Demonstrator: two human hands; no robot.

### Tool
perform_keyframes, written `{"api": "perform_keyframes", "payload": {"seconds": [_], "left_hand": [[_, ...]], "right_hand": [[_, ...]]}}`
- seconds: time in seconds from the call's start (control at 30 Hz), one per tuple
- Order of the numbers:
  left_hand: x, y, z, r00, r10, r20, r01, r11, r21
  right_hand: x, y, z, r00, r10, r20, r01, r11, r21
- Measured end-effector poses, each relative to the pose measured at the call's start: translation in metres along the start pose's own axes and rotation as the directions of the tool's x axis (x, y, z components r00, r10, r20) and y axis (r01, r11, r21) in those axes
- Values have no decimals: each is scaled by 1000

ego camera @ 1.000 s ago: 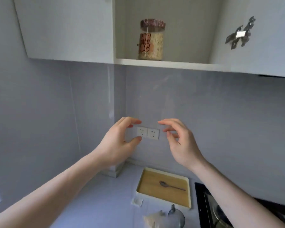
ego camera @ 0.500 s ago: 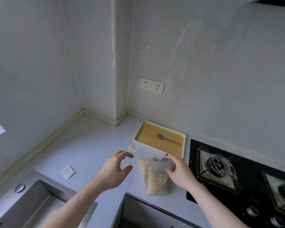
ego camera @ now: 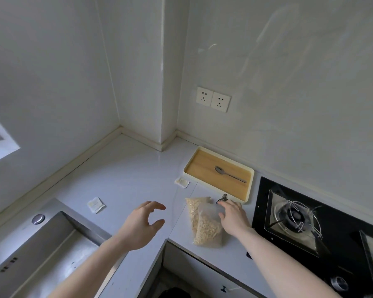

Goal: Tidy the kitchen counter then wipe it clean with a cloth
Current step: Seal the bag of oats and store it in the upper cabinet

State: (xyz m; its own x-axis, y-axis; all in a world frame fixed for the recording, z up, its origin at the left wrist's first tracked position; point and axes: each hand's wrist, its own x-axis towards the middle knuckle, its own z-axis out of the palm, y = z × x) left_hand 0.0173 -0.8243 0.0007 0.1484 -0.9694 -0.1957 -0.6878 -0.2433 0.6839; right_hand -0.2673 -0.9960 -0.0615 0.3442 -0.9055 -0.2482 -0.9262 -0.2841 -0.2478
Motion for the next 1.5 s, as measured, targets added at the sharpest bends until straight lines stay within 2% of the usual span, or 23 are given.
{"api": "perform_keyframes", "payload": {"seconds": [0.17, 0.33, 0.43, 0.6, 0.77, 1.0, 1.23, 1.33, 1.43, 1.5], "left_hand": [[-4, 9, -2, 1000, 16, -5, -16, 1000, 11], [-13, 12, -5, 999, 45, 3, -45, 997, 55], [-17, 16, -6, 996, 86, 24, -88, 993, 76], [-17, 31, -11, 979, 196, 54, -203, 961, 188], [-11, 65, -47, 933, 361, 18, -352, 896, 272], [-12, 114, -120, 886, 464, 1, -453, 864, 221], [-26, 173, -182, 790, 592, -160, -534, 792, 295], [-30, 200, -213, 726, 652, -217, -566, 747, 350], [-33, 224, -246, 695, 670, -261, -566, 734, 376], [-35, 240, -269, 677, 685, -268, -572, 720, 393]], "right_hand": [[0, -3, -6, 999, -18, -45, 16, 999, -50], [-22, -11, -9, 992, -127, -22, 126, 991, -45], [-41, -22, -14, 981, -193, -21, 191, 980, -60], [-76, -59, -48, 956, -271, -112, 274, 962, 4], [-111, -99, -102, 929, -318, -192, 347, 927, 143], [-141, -135, -174, 850, -362, -383, 438, 890, 130], [-151, -151, -240, 778, -269, -567, 474, 844, 251], [-151, -157, -270, 771, -254, -584, 478, 836, 268], [-148, -167, -299, 754, -256, -605, 491, 831, 261], [-149, -177, -318, 702, -242, -670, 528, 807, 262]]}}
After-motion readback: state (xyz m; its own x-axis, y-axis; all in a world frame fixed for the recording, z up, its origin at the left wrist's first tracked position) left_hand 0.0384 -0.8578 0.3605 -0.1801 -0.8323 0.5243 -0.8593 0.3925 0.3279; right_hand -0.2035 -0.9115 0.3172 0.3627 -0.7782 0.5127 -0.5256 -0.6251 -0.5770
